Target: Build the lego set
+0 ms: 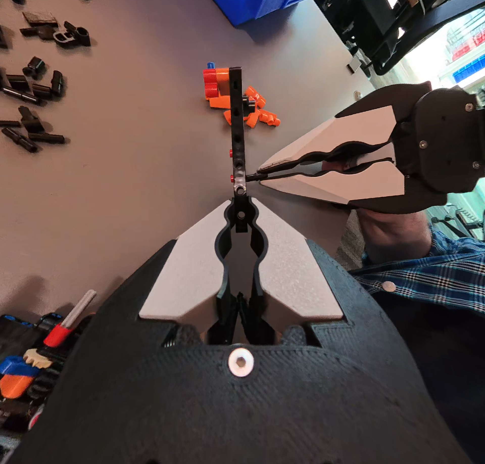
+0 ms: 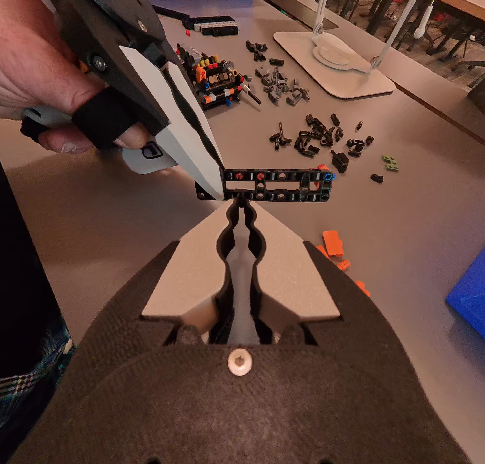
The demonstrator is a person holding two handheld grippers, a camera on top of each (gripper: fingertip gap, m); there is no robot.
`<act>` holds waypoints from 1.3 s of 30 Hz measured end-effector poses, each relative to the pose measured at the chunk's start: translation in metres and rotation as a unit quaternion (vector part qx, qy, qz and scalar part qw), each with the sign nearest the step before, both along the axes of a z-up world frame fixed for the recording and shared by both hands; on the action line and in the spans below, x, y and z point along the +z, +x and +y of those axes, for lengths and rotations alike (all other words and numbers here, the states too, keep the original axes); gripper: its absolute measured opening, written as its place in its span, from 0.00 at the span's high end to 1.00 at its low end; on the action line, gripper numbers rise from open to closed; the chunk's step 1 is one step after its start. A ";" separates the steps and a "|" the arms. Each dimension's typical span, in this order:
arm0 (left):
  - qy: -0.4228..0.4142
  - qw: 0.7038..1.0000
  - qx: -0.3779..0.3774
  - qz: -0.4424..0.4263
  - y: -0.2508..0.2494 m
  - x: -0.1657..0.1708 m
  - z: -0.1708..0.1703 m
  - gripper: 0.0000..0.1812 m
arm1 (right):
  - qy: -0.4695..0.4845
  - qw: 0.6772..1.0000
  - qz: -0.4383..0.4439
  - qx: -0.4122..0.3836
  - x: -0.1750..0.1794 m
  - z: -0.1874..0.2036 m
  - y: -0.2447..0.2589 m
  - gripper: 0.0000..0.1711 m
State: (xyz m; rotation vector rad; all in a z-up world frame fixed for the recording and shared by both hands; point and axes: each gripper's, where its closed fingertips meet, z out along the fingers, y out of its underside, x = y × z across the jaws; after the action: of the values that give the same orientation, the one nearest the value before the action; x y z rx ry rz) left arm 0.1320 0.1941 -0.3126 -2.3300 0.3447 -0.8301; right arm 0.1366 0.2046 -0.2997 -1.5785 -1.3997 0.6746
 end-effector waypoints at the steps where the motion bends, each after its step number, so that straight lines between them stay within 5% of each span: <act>1: 0.004 1.000 0.001 0.005 0.000 -0.001 0.000 0.97 | 0.002 1.000 -0.003 -0.001 -0.001 0.000 0.000 0.99; 39: 0.013 0.998 0.055 0.020 -0.007 -0.015 -0.007 0.96 | 0.079 0.994 -0.073 -0.008 -0.018 -0.008 -0.010 0.99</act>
State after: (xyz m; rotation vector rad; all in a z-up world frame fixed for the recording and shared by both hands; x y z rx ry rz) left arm 0.1245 0.1874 -0.3271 -2.3220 0.2394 -0.7216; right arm 0.1269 0.1968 -0.3175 -1.5368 -1.5058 0.4349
